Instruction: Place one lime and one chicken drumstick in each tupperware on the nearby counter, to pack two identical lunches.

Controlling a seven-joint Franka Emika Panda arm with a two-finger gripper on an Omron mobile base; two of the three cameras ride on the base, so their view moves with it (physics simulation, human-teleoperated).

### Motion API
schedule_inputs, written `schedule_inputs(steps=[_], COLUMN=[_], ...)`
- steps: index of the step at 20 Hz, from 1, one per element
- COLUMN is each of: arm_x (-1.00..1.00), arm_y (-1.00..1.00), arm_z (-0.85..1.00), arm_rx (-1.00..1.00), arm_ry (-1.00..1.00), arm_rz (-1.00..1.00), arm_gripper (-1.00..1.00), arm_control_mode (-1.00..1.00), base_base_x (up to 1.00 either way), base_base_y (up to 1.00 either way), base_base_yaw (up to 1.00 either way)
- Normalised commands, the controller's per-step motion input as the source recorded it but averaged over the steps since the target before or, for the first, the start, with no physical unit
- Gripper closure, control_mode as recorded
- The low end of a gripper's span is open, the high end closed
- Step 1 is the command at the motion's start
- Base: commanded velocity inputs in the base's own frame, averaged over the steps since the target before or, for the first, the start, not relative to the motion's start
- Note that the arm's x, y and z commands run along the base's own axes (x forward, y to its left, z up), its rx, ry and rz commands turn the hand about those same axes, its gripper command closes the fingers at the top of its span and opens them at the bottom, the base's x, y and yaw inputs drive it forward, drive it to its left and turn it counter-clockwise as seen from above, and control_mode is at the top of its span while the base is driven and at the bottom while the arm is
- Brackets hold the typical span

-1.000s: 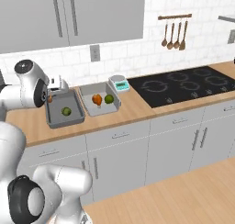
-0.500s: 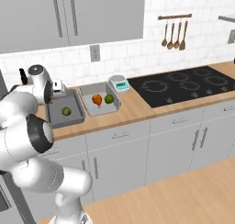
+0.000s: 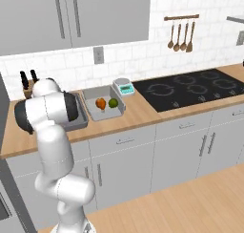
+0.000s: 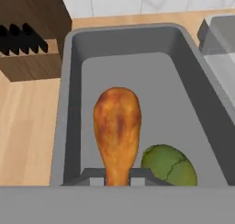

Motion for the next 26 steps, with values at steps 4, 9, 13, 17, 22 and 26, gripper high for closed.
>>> schedule_inputs(steps=[4, 9, 13, 17, 22, 26], arm_x=[0.38, 0.38, 0.02, -0.98, -1.0, -1.0], arm_y=[0.05, 0.02, -0.16, -0.93, -1.0, -1.0], arm_z=[-0.28, 0.54, 0.9, 0.68, 0.21, 0.45], arm_rx=[0.0, 0.0, 0.01, 0.14, 0.2, 0.22], arm_ry=[0.04, 0.2, 0.13, -0.1, -0.33, -0.49], arm_rz=[0.0, -0.06, -0.07, -0.1, -0.04, 0.0], arm_gripper=[-1.0, -1.0, -1.0, -1.0, -1.0, -1.0], arm_control_mode=[-1.0, -1.0, -1.0, -1.0, -1.0, -1.0], base_base_x=[0.0, 0.0, 0.0, 0.0, 0.0, 0.0], base_base_y=[0.0, 0.0, 0.0, 0.0, 0.0, 0.0], base_base_yaw=[0.0, 0.0, 0.0, 0.0, 0.0, 0.0])
